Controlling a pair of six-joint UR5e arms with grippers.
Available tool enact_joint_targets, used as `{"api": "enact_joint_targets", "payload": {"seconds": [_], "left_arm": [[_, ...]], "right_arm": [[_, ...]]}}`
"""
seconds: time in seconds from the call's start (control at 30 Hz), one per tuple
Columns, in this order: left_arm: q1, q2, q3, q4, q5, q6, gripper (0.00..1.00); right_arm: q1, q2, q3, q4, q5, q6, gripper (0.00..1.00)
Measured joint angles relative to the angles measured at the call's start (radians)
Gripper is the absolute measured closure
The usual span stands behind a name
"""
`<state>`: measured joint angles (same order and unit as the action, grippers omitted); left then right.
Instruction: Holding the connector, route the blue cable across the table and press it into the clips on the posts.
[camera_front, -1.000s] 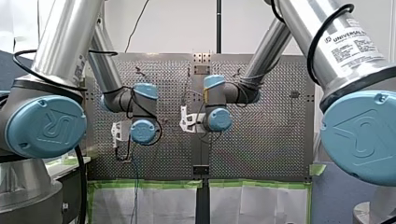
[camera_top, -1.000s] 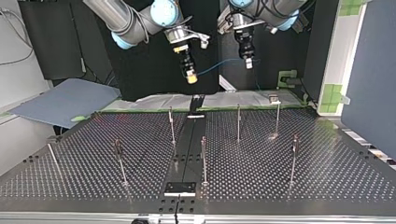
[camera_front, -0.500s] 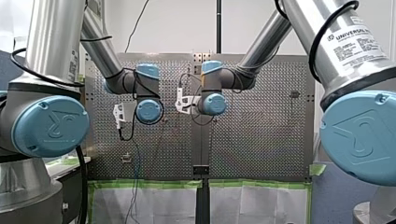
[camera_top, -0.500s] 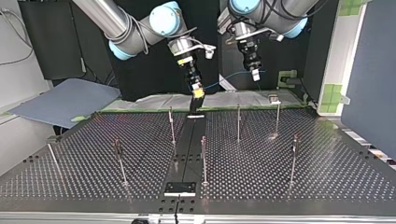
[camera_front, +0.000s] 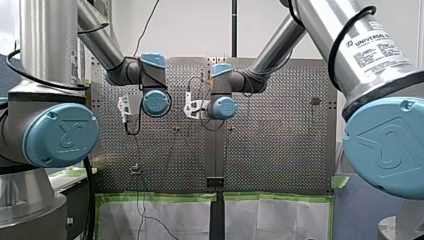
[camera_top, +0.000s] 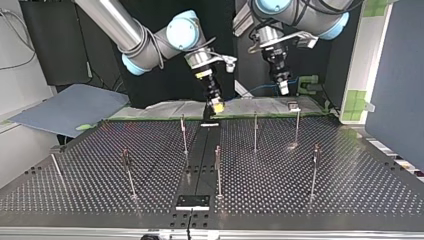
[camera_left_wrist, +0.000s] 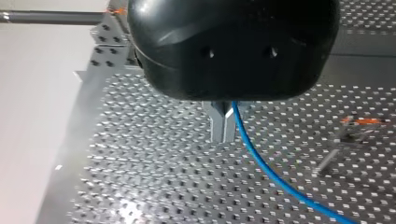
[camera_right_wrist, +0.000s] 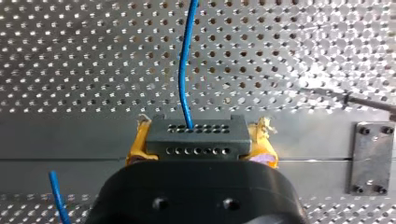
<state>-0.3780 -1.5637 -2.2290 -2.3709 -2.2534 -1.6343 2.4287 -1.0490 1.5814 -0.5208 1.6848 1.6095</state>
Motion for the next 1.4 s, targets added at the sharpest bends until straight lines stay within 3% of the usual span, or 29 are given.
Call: {"api": "enact_joint_targets", "payload": {"seconds": [0.3,0.63,1.03,1.2,1.4], "left_arm": [[0.036,0.073,0.012,-0.005,0.036,0.003,1.0],[0.079,0.078,0.05,-0.016,0.039,0.009,1.0],[0.176,0.082,0.079,-0.035,0.122,-0.004,1.0],[0.212,0.082,0.106,-0.038,0.169,-0.024,1.0],[0.233,0.08,0.129,-0.042,0.195,-0.036,1.0]], "right_arm": [[0.025,0.001,-0.067,0.048,-0.028,-0.007,1.0],[0.052,0.001,-0.148,0.129,-0.032,-0.006,1.0],[0.054,0.002,-0.255,0.235,-0.035,-0.002,1.0],[0.054,0.002,-0.295,0.262,-0.044,-0.001,1.0],[0.051,0.003,-0.349,0.276,-0.052,0.002,1.0]]}}
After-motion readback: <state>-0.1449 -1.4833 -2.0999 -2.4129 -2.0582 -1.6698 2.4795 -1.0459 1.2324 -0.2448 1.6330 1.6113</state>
